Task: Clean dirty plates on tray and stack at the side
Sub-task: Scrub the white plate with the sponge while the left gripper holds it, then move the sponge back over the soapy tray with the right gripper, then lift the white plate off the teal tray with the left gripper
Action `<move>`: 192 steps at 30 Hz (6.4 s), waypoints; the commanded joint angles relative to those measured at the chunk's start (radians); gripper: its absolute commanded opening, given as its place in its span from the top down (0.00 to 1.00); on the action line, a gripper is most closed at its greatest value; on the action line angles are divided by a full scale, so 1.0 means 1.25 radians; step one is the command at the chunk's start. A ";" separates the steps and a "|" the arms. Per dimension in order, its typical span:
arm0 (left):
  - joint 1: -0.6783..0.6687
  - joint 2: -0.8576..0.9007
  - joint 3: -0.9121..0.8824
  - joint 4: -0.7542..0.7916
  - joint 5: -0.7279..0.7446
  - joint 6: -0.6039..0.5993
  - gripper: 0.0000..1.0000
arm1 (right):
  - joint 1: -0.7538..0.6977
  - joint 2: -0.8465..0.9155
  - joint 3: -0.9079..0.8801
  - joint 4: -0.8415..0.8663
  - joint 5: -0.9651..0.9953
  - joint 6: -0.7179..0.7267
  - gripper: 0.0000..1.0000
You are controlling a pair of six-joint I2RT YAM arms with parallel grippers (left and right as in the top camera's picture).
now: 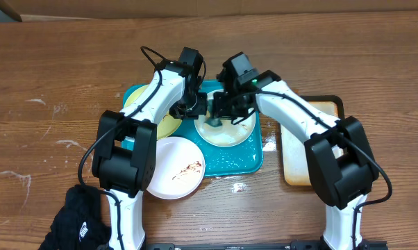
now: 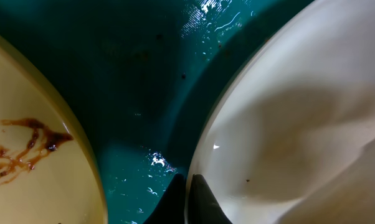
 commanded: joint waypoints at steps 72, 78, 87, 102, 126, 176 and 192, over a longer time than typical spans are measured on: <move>0.000 0.002 0.015 -0.003 0.051 -0.020 0.96 | 0.064 0.008 0.049 -0.116 0.288 0.179 0.96; 0.000 0.002 0.015 -0.009 0.051 -0.020 0.96 | 0.055 0.008 -0.027 -0.097 0.361 0.190 0.96; 0.000 0.002 0.015 -0.008 0.051 -0.020 0.96 | -0.032 0.008 -0.009 -0.263 0.647 0.183 0.96; 0.012 0.002 0.015 -0.006 0.045 -0.025 0.96 | -0.018 -0.022 0.217 -0.383 0.619 0.149 0.96; -0.012 -0.100 0.294 -0.207 -0.158 -0.026 0.96 | -0.257 -0.139 0.289 -0.621 0.475 0.094 0.96; -0.374 -0.116 0.401 -0.565 -1.061 -0.274 0.96 | -0.424 -0.139 -0.115 -0.410 0.324 0.008 0.96; -0.374 -0.116 0.401 -0.565 -1.069 -0.277 0.96 | -0.424 -0.139 -0.115 -0.404 0.324 0.008 0.96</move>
